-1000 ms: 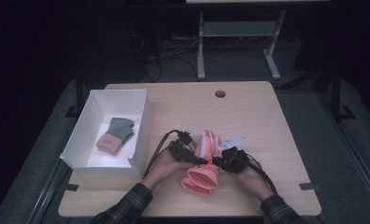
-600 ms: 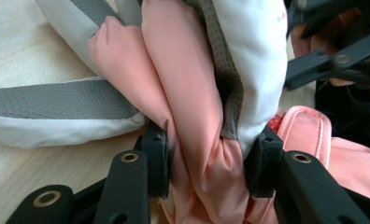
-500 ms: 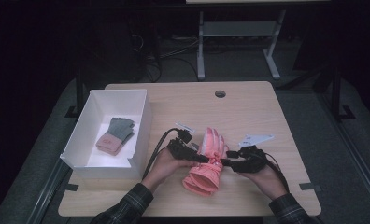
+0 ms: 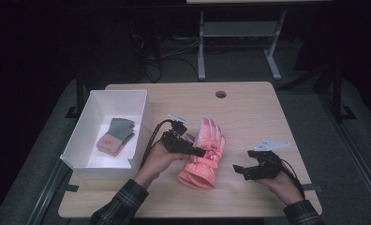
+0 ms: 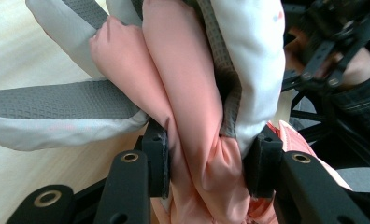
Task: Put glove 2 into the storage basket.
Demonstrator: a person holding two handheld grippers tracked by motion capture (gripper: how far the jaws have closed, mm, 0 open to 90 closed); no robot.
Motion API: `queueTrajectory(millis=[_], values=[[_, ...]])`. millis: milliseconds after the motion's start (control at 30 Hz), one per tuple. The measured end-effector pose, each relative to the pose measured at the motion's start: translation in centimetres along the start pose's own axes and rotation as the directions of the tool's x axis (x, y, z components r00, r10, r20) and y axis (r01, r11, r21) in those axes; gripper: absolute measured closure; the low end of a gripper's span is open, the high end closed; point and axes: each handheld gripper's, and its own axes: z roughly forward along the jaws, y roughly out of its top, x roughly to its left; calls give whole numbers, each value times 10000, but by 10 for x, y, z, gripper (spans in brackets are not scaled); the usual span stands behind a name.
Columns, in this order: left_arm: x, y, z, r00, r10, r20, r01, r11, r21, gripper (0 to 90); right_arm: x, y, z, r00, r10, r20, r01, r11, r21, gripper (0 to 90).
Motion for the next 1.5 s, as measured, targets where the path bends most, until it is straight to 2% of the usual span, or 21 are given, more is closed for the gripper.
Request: queueTrajectory(millis=[200, 367, 633, 833, 1033, 1167, 1267, 1433, 1500], values=[[-10, 13, -30, 9992, 115, -392, -124, 9997, -226, 591, 0, -2, 2, 9996, -74, 286, 76, 9999, -71, 107], [-14, 24, -58, 9980, 224, -592, -248, 9988, -411, 590, -1, -2, 3, 9994, -88, 323, 91, 9999, -76, 106], [-23, 40, -111, 9905, 467, -1290, -572, 9952, -789, 590, -2, -2, 2, 9991, -20, 416, 26, 9999, -153, 106], [-22, 42, -146, 9851, 345, -1686, -548, 9916, -1171, 589, -4, -3, 1, 9988, 24, 480, -17, 9999, -151, 106], [-14, 38, -174, 9820, 9, -1887, -298, 9882, -1504, 589, -4, -3, 1, 9988, 26, 499, -19, 9999, -147, 104], [-9, 31, -189, 9779, -104, -2088, -237, 9868, -1599, 589, -6, -3, 1, 9986, 7, 530, 2, 9998, -187, 101], [-5, 24, -202, 9735, -231, -2277, -153, 9861, -1656, 589, -6, -4, -2, 9988, -36, 490, 47, 9997, -224, 100], [5, 11, -223, 9705, -509, -2358, 62, 9825, -1864, 589, -11, -5, -3, 9991, -25, 427, 39, 9995, -327, 100], [10, 6, -231, 9667, -682, -2468, 202, 9812, -1920, 589, -13, -4, -3, 9991, -53, 426, 67, 9994, -325, 100]])
